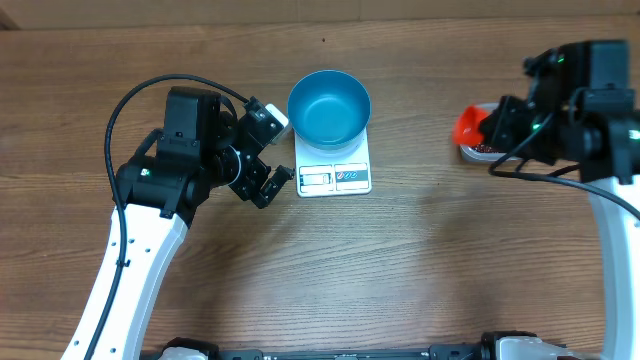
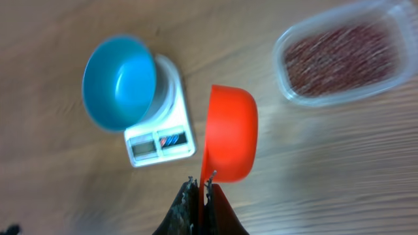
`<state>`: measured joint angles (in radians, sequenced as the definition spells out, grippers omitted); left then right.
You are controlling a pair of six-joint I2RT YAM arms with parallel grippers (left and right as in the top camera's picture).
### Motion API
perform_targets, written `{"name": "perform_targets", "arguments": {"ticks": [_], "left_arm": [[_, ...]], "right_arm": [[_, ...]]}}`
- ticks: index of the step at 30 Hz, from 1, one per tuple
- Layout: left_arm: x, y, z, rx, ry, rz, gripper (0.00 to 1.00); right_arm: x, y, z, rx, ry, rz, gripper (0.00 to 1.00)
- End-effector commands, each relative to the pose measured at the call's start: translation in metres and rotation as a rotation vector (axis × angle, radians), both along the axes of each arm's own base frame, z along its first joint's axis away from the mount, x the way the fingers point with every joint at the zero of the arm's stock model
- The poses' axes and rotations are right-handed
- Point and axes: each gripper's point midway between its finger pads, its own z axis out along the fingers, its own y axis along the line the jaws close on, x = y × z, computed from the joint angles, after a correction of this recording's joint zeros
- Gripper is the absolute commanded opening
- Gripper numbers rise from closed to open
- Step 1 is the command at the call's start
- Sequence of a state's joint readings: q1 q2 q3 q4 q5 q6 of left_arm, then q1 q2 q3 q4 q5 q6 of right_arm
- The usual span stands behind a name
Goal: Scoop item into bowl and weigh 150g on scale
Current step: 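Move the held scoop with the right gripper over the bean tub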
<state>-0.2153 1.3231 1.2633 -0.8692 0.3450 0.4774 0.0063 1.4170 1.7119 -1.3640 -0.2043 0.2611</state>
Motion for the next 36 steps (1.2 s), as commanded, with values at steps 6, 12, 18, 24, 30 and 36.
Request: {"name": "perform_targets", "arguments": {"ticks": [6, 12, 18, 24, 30, 36], "left_arm": [[-0.001, -0.001, 0.012, -0.026, -0.021, 0.002, 1.00], [-0.001, -0.001, 0.012, -0.026, -0.021, 0.002, 1.00], [-0.001, -0.001, 0.012, -0.026, -0.021, 0.002, 1.00], [-0.001, -0.001, 0.012, -0.026, -0.021, 0.002, 1.00], [-0.001, -0.001, 0.012, -0.026, -0.021, 0.002, 1.00], [-0.001, -0.001, 0.012, -0.026, -0.021, 0.002, 1.00]], "right_arm": [[0.013, -0.071, 0.050, -0.174, -0.116, -0.161, 0.03], [0.037, -0.110, 0.045, -0.265, -0.099, -0.141, 0.03], [0.060, -0.126, -0.002, -0.294, 0.032, -0.093, 0.04], [0.072, -0.128, -0.036, -0.277, 0.124, -0.072, 0.04], [0.080, -0.126, -0.034, -0.267, 0.093, -0.068, 0.04], [0.072, -0.121, -0.038, -0.245, 0.127, -0.055, 0.04]]}}
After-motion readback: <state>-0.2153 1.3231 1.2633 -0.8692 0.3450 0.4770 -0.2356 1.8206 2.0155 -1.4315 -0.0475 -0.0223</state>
